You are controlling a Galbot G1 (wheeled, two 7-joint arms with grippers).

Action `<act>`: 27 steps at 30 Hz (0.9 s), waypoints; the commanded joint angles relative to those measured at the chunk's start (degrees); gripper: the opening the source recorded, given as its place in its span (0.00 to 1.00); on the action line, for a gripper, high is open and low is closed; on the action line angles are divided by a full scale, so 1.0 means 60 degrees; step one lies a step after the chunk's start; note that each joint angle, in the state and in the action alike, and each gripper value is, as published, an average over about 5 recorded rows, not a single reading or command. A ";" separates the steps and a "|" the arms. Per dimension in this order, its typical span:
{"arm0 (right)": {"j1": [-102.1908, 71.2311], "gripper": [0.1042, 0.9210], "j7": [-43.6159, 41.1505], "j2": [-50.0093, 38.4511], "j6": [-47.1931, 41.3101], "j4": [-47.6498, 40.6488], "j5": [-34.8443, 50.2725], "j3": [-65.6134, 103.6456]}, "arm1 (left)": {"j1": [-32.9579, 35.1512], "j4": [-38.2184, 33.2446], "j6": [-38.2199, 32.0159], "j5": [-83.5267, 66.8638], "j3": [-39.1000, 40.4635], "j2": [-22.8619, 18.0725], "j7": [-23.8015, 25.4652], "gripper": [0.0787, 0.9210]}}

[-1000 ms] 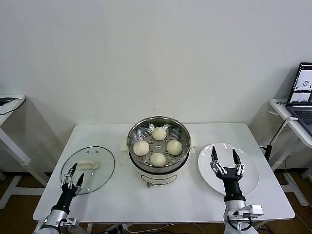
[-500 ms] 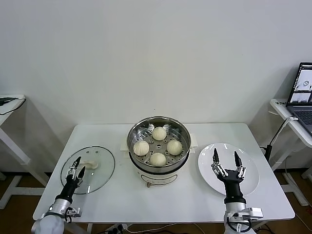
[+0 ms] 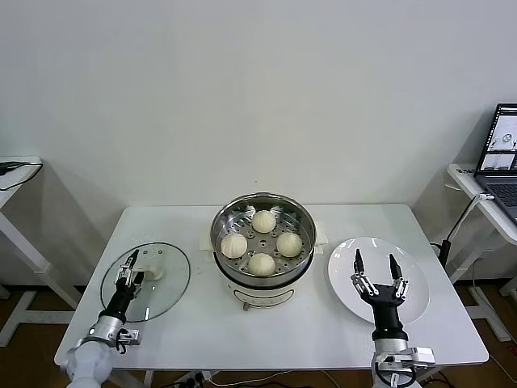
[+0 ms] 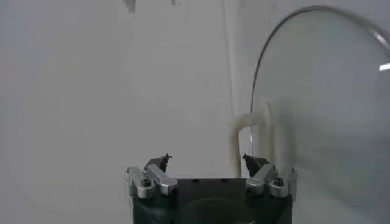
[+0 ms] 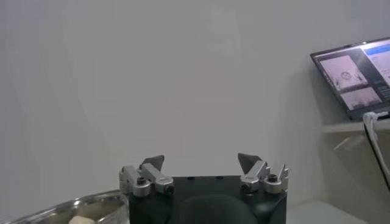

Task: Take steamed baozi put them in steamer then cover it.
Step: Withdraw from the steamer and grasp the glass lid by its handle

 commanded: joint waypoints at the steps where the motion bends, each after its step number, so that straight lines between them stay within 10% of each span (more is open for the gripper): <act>1: 0.0003 0.88 -0.0014 0.0027 0.0041 -0.0070 -0.0053 0.0019 | -0.0346 0.0449 0.0025 0.0130 0.0033 -0.0009 -0.0034 0.88; 27: 0.0179 0.88 -0.0040 0.0061 0.0328 -0.0463 -0.0275 -0.0013 | -0.0059 -0.0510 0.0003 -0.0025 -0.0195 -0.0075 0.0091 0.15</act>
